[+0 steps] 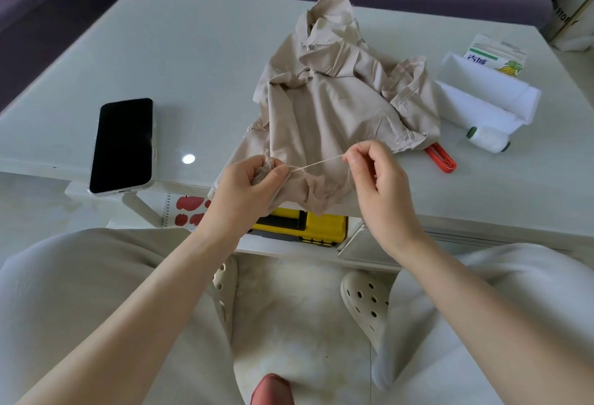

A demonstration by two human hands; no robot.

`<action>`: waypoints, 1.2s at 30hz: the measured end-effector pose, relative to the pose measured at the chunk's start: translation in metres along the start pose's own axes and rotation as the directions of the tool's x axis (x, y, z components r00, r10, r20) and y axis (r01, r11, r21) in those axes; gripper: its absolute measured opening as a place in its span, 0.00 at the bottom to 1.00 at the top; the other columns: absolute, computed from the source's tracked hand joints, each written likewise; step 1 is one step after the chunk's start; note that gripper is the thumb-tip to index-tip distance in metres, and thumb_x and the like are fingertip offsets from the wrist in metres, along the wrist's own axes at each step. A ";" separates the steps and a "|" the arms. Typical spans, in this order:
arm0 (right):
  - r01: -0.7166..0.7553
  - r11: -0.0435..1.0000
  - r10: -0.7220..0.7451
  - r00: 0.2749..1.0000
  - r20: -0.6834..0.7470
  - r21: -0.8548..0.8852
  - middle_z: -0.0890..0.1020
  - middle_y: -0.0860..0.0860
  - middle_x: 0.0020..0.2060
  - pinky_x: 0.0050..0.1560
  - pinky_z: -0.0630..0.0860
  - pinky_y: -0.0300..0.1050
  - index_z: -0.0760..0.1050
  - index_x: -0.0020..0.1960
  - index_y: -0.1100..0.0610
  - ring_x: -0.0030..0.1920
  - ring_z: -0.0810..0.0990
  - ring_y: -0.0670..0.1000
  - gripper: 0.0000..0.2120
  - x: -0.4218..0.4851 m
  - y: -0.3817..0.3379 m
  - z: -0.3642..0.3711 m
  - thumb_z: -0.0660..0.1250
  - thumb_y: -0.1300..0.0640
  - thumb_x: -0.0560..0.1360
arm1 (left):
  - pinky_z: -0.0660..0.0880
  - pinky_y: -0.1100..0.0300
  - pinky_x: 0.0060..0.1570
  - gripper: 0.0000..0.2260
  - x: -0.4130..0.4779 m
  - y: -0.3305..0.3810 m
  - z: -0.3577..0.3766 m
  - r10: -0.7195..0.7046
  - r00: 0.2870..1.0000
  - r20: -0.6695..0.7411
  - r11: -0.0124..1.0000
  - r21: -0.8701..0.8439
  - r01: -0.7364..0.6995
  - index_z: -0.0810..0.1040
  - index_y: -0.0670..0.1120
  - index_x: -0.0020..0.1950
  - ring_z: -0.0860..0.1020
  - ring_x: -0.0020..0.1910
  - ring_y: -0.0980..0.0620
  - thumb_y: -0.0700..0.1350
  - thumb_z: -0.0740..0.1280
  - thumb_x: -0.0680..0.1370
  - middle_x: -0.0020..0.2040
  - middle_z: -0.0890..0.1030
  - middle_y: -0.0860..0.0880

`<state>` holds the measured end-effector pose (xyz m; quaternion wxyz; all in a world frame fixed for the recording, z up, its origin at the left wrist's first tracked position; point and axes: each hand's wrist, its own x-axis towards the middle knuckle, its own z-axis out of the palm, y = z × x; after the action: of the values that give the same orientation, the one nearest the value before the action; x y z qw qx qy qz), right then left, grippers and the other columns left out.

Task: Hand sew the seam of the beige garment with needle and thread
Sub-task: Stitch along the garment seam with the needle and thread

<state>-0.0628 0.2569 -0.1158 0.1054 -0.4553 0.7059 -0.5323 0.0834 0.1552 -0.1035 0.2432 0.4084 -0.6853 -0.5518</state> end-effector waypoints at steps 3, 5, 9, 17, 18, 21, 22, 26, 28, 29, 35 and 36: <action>-0.011 0.995 0.003 0.996 0.086 0.098 0.73 0.47 0.40 0.44 0.67 0.30 0.70 0.46 0.55 0.39 0.71 0.40 0.07 -0.002 -0.007 -0.001 0.55 0.58 0.80 | 0.63 0.66 0.25 0.13 0.000 0.000 0.001 -0.010 1.000 0.000 1.000 0.000 0.010 0.78 0.34 0.47 0.66 0.30 0.50 0.45 0.64 0.79 0.32 0.72 0.43; -0.111 0.963 0.069 0.982 0.176 0.245 0.77 0.45 0.46 0.43 0.67 0.30 0.69 0.45 0.53 0.37 0.72 0.38 0.10 -0.002 -0.013 -0.002 0.54 0.61 0.82 | 0.62 0.66 0.25 0.14 0.000 -0.001 0.001 -0.012 1.000 0.008 1.000 0.002 0.012 0.76 0.32 0.48 0.66 0.30 0.50 0.45 0.64 0.79 0.33 0.71 0.43; -0.351 0.761 0.151 0.914 0.378 0.546 0.83 0.49 0.46 0.28 0.60 0.35 0.68 0.43 0.57 0.26 0.61 0.43 0.12 -0.001 -0.020 -0.003 0.50 0.61 0.82 | 0.62 0.69 0.23 0.14 0.000 -0.002 0.002 -0.034 0.999 0.024 0.999 0.010 0.034 0.75 0.32 0.47 0.65 0.27 0.55 0.44 0.64 0.79 0.32 0.71 0.44; -0.541 0.769 0.194 0.705 0.682 0.340 0.70 0.44 0.26 0.26 0.58 0.33 0.71 0.44 0.56 0.26 0.60 0.43 0.10 -0.015 -0.014 0.008 0.56 0.56 0.81 | 0.62 0.68 0.22 0.13 0.000 0.001 0.003 -0.039 0.999 0.005 0.999 -0.005 0.039 0.74 0.30 0.47 0.64 0.25 0.55 0.42 0.63 0.79 0.31 0.69 0.44; -0.547 0.785 0.197 0.667 0.719 0.291 0.70 0.43 0.26 0.26 0.58 0.33 0.71 0.43 0.56 0.26 0.60 0.43 0.10 -0.016 -0.014 0.009 0.56 0.57 0.81 | 0.62 0.68 0.23 0.13 0.000 0.001 0.003 -0.038 0.999 0.003 0.999 -0.012 0.038 0.74 0.30 0.47 0.65 0.25 0.55 0.42 0.63 0.79 0.31 0.69 0.44; -0.515 0.851 0.207 0.514 0.832 0.107 0.68 0.42 0.26 0.28 0.61 0.31 0.71 0.42 0.54 0.26 0.63 0.41 0.11 -0.020 -0.016 0.009 0.56 0.58 0.82 | 0.63 0.68 0.23 0.12 -0.001 0.002 0.002 -0.020 1.000 0.003 1.000 -0.016 0.020 0.74 0.30 0.47 0.65 0.26 0.54 0.41 0.63 0.79 0.29 0.70 0.45; -0.491 0.870 0.215 0.463 0.860 0.048 0.68 0.42 0.26 0.28 0.61 0.31 0.71 0.42 0.54 0.26 0.63 0.40 0.11 -0.021 -0.017 0.008 0.56 0.57 0.82 | 0.63 0.68 0.23 0.12 -0.001 0.002 0.002 -0.012 1.000 0.005 1.000 -0.009 0.012 0.75 0.31 0.47 0.65 0.26 0.54 0.41 0.63 0.80 0.29 0.70 0.45; -0.458 0.886 0.270 0.376 0.886 -0.075 0.68 0.41 0.26 0.28 0.60 0.31 0.71 0.42 0.53 0.26 0.63 0.41 0.11 -0.021 -0.016 0.007 0.57 0.57 0.82 | 0.63 0.66 0.23 0.13 -0.001 0.001 0.000 0.003 1.000 0.005 1.000 0.018 -0.003 0.76 0.32 0.48 0.66 0.29 0.50 0.43 0.63 0.80 0.31 0.71 0.43; -0.412 0.906 0.279 0.409 0.869 -0.097 0.69 0.41 0.25 0.30 0.61 0.32 0.71 0.41 0.52 0.27 0.65 0.40 0.11 -0.021 -0.014 0.006 0.57 0.57 0.82 | 0.64 0.64 0.25 0.14 0.000 0.001 -0.001 0.003 1.000 -0.001 1.000 0.030 -0.003 0.77 0.33 0.48 0.67 0.30 0.50 0.45 0.63 0.79 0.32 0.72 0.43; -0.383 0.918 0.275 0.421 0.864 -0.105 0.70 0.41 0.25 0.32 0.63 0.32 0.72 0.41 0.51 0.28 0.66 0.40 0.11 -0.020 -0.013 0.006 0.57 0.58 0.82 | 0.65 0.63 0.25 0.14 0.000 0.001 -0.001 0.001 1.000 -0.009 0.999 0.032 -0.001 0.77 0.33 0.49 0.68 0.30 0.50 0.45 0.64 0.79 0.32 0.73 0.42; -0.167 0.934 0.349 0.244 0.905 -0.315 0.76 0.43 0.31 0.37 0.65 0.35 0.72 0.42 0.50 0.29 0.68 0.40 0.10 -0.027 -0.008 0.007 0.58 0.56 0.81 | 0.68 0.62 0.28 0.11 0.000 0.001 -0.002 -0.014 1.000 0.001 0.999 0.034 0.014 0.79 0.37 0.47 0.71 0.31 0.49 0.45 0.64 0.79 0.34 0.77 0.43; -0.139 0.933 0.357 0.241 0.903 -0.332 0.77 0.43 0.34 0.36 0.65 0.34 0.73 0.43 0.51 0.30 0.69 0.39 0.09 -0.028 -0.007 0.008 0.59 0.56 0.81 | 0.68 0.63 0.28 0.10 -0.001 0.001 -0.001 -0.014 1.000 0.006 0.999 0.034 0.013 0.79 0.38 0.47 0.71 0.31 0.49 0.45 0.64 0.79 0.34 0.77 0.43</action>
<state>-0.0382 0.2729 -0.1226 0.5453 -0.5710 0.6103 -0.0643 0.0843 0.1552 -0.1019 0.2304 0.4154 -0.6925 -0.5430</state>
